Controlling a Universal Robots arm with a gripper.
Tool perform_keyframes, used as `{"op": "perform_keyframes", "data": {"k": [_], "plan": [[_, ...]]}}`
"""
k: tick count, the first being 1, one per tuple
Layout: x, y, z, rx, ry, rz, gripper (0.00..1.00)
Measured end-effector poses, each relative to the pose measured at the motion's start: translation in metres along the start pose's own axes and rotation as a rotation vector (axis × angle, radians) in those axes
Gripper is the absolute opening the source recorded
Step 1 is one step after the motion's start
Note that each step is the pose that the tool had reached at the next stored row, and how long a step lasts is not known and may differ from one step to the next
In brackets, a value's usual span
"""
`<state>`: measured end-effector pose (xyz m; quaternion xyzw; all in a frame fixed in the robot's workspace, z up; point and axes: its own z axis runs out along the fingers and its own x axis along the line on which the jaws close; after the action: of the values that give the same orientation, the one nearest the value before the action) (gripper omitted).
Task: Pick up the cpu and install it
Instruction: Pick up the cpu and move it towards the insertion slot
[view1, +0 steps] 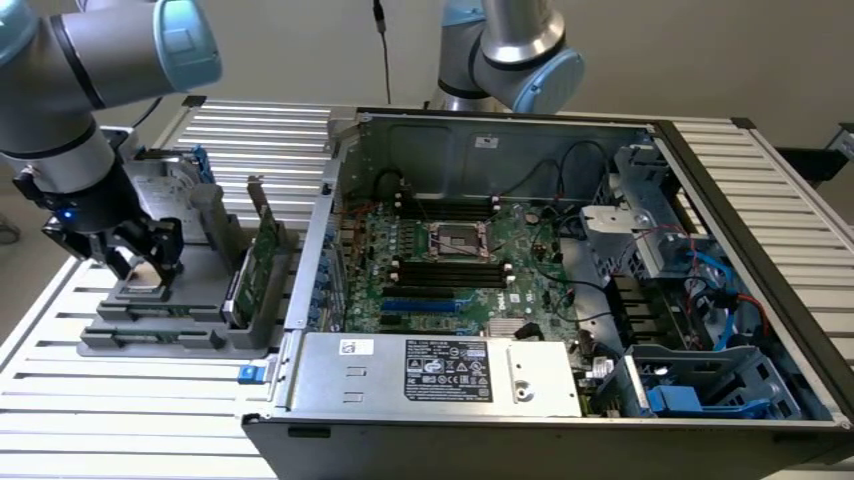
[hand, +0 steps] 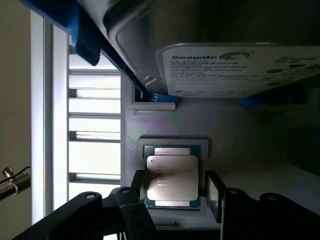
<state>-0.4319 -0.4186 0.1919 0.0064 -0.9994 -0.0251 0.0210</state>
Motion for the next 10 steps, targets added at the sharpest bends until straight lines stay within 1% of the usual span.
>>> {"op": "perform_keyframes", "data": {"k": [10], "plan": [[-0.0001, 0.0002, 0.0022, -0.0001, 0.0018, 0.0, 0.6]]}}
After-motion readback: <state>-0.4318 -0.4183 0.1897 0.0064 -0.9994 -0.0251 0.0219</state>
